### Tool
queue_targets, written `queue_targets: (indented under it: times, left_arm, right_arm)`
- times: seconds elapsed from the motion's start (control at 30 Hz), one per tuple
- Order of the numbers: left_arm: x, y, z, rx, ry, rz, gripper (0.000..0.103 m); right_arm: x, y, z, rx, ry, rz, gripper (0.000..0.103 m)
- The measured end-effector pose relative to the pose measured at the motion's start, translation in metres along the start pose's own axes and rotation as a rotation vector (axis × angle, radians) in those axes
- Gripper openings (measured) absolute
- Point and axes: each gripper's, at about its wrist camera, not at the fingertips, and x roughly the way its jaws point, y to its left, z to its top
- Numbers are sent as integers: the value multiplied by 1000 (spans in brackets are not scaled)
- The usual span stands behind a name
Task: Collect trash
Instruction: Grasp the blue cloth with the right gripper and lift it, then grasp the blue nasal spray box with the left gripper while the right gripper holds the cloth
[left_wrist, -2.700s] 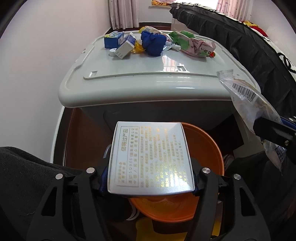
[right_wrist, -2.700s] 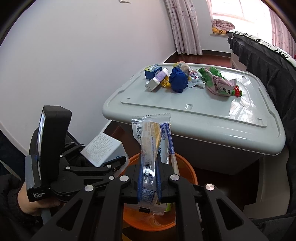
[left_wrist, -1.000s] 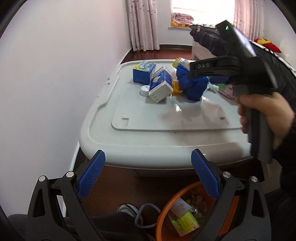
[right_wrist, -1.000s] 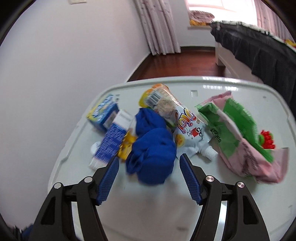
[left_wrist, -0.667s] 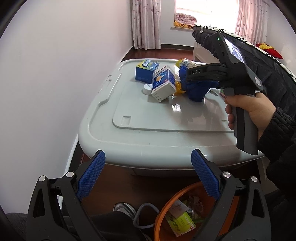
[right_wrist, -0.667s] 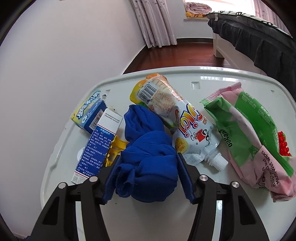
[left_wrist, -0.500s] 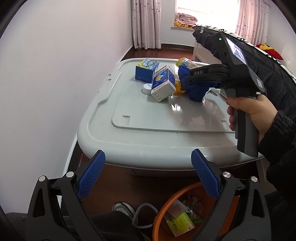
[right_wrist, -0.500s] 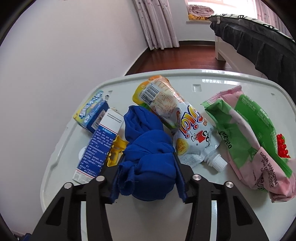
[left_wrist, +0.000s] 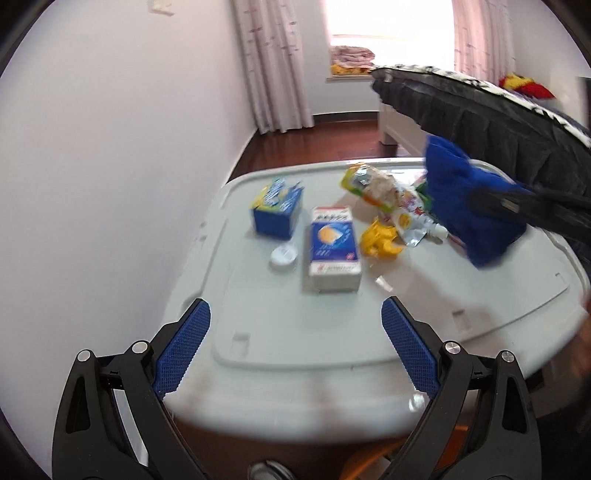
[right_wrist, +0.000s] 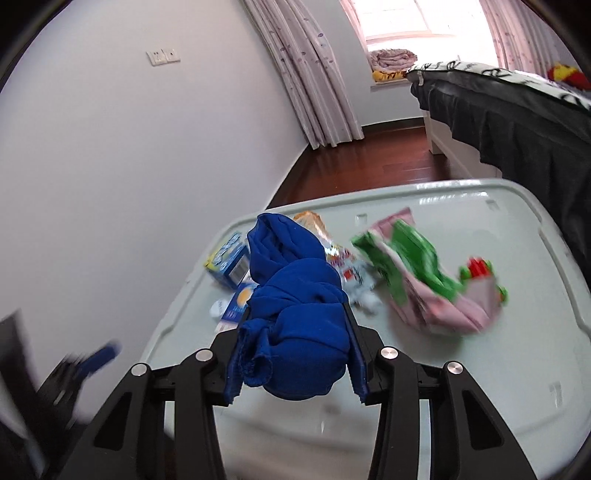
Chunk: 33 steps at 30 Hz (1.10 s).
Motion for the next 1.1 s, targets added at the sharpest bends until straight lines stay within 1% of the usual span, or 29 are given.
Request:
queue_targets:
  times: [0.1, 0.2, 0.27, 0.37, 0.5, 0.63, 0.83, 0.87, 1.0, 1.1]
  left_arm:
    - [18, -13, 15, 52, -9, 20, 91]
    - [40, -16, 26, 12, 11, -1, 91]
    - [54, -17, 29, -21, 26, -14, 91]
    - [75, -19, 32, -42, 42, 14, 91]
    - [98, -20, 31, -56, 86, 43, 91]
    - [114, -20, 29, -80, 120, 40, 91]
    - [131, -24, 31, -82, 135, 45, 91]
    - [135, -24, 32, -81, 152, 43, 91]
    - [146, -22, 33, -97, 215, 20, 91]
    - [149, -17, 34, -141, 229, -13, 91]
  right_arm:
    - [-25, -5, -15, -12, -2, 6, 45]
    - [-39, -13, -24, 13, -9, 14, 45]
    - [-44, -18, -22, 17, -16, 14, 45]
    - [-51, -23, -20, 14, -37, 6, 46]
    - [-57, -27, -19, 19, -53, 9, 46]
    - [-62, -26, -20, -1, -64, 5, 46]
    - [-62, -29, -19, 2, -69, 10, 46]
    - [-63, -29, -19, 3, -70, 10, 46]
    - [-65, -28, -18, 4, -75, 11, 46]
    - [-65, -27, -18, 3, -75, 14, 47]
